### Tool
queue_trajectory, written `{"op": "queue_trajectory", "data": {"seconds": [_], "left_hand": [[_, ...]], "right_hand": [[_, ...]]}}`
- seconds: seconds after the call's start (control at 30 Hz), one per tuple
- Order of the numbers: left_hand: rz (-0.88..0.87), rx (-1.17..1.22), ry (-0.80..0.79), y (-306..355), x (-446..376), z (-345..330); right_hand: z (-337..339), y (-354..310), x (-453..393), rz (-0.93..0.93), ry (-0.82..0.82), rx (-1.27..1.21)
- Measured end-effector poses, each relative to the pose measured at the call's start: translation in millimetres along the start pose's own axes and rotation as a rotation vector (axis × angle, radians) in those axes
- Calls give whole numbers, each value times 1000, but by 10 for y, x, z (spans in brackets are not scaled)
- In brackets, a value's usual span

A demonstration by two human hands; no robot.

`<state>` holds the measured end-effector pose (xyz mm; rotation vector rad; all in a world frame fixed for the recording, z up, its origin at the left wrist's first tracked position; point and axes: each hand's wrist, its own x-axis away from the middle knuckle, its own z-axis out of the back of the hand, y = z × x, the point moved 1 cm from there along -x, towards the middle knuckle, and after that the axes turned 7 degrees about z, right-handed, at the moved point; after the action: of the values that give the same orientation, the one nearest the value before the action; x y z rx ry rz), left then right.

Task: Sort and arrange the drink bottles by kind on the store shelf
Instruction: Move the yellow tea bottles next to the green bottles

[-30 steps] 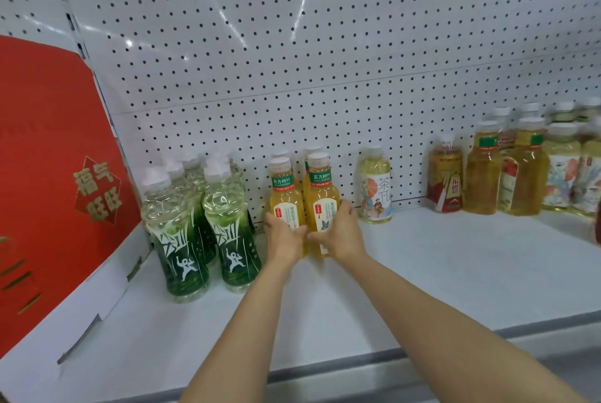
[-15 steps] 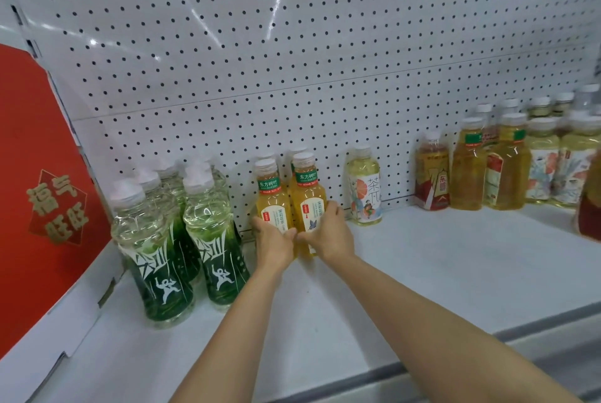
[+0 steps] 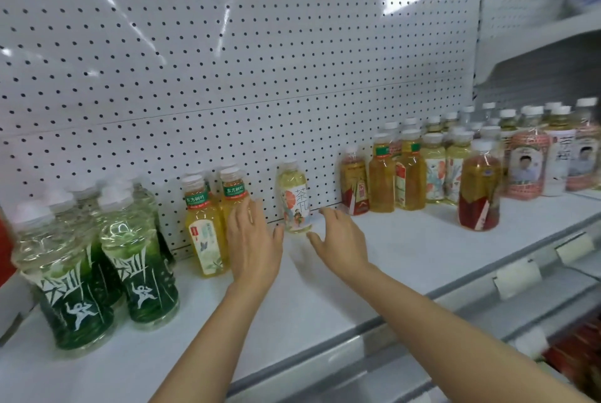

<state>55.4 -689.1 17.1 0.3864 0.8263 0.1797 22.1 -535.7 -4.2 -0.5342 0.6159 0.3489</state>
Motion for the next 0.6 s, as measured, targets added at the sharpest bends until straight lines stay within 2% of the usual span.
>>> {"op": "queue_trajectory", "data": {"seconds": [0.17, 0.33, 0.6], "left_hand": [[-9, 32, -159, 626, 239, -315], [-48, 28, -244, 1176, 463, -634], [-13, 38, -330, 1650, 330, -954]], "right_hand": [[566, 591, 289, -46, 17, 87], [1041, 1093, 529, -98, 36, 150], [1281, 1576, 589, -146, 43, 155]]}}
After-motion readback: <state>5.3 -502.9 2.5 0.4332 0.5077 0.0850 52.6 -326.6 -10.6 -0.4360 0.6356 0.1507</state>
